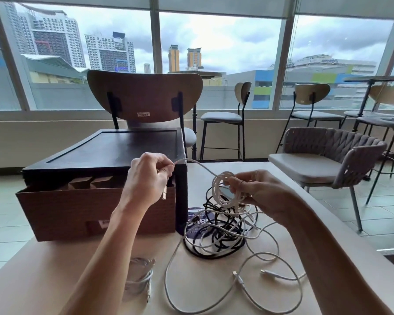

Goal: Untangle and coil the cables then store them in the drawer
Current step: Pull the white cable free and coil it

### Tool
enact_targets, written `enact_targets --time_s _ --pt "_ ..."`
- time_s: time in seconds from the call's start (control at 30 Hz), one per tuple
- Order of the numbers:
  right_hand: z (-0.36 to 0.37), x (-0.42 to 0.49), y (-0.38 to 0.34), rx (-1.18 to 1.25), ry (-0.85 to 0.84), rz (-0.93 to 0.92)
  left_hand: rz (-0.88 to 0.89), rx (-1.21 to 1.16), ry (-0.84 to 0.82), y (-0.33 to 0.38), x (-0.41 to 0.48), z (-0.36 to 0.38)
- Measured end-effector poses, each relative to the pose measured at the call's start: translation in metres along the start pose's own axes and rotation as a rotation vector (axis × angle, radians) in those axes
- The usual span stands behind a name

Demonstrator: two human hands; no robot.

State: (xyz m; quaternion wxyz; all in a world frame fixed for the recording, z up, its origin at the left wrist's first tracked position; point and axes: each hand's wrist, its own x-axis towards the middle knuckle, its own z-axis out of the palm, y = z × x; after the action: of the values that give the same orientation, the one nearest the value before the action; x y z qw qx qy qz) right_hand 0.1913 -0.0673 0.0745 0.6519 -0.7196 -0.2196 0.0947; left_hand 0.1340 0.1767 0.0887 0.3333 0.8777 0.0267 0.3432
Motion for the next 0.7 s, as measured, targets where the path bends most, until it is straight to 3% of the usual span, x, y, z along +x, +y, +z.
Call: enact_targets --time_s 0.07,0.17,0.37,0.53,0.7 --pt "0.003 0.001 -0.002 0.140 -0.032 0.004 0.002 -0.064 -0.096 0.005 -0.001 0.003" --pt "0.011 0.002 -0.006 0.313 -0.037 -0.028 -0.056 -0.341 -0.200 0.017 -0.004 0.011" --pt "0.023 0.003 -0.012 0.445 0.002 -0.098 -0.166 -0.700 -0.104 0.027 -0.008 0.028" --pt "0.032 0.005 -0.006 0.342 -0.008 -0.120 -0.288 -0.972 -0.003 0.035 -0.011 0.038" --pt "0.036 0.006 -0.001 0.074 0.121 -0.233 -0.574 -1.294 -0.036 0.040 -0.012 0.034"
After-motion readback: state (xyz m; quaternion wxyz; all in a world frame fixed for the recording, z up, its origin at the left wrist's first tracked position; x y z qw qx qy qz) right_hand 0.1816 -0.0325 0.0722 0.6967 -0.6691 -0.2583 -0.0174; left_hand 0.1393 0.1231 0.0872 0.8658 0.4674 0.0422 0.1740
